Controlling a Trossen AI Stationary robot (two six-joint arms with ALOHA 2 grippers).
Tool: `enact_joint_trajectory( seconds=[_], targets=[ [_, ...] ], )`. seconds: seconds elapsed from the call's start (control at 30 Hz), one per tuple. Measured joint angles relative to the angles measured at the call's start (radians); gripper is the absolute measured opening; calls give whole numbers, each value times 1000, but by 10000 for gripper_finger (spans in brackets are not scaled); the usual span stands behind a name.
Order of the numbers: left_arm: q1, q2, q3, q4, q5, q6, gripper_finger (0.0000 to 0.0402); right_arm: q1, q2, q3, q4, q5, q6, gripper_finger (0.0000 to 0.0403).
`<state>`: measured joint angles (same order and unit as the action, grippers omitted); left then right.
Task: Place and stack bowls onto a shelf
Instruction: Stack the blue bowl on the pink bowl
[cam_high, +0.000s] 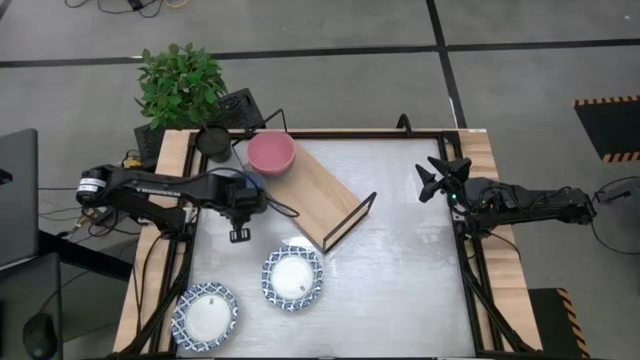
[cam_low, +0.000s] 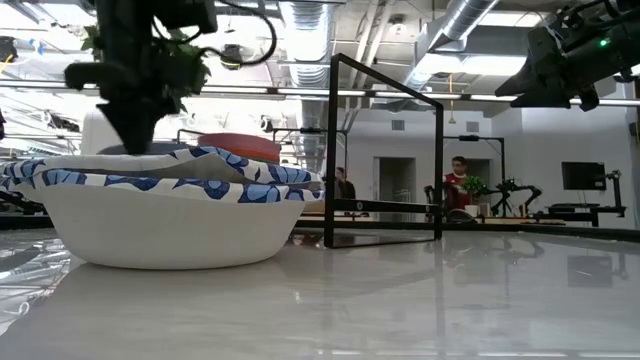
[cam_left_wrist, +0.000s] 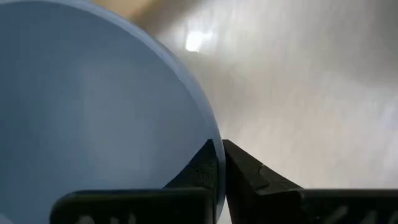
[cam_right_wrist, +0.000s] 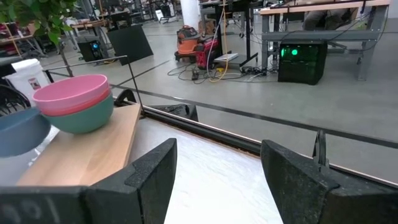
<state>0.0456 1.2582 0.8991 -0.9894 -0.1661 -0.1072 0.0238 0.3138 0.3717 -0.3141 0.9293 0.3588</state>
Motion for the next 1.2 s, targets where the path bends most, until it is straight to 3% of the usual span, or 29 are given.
enact_joint_trajectory(
  seconds=[0.17,0.33,0.53,0.77,0.9,1.2],
  targets=[
    [0,-4,65,-57,-3,0,0,0,0,0,0,0,0,260],
    [0,-4,188,-171,85,-56,0,0,0,0,0,0,0,260],
    [0,-4,388,-329,50,-59,0,0,0,0,0,0,0,260],
    [20,2,547,-275,-157,224,0,0,0,0,0,0,0,260],
    [93,16,541,-187,-127,378,0,0,0,0,0,0,0,260],
    [288,143,539,-151,-88,615,0,0,0,0,-2,13,0,260]
  ],
)
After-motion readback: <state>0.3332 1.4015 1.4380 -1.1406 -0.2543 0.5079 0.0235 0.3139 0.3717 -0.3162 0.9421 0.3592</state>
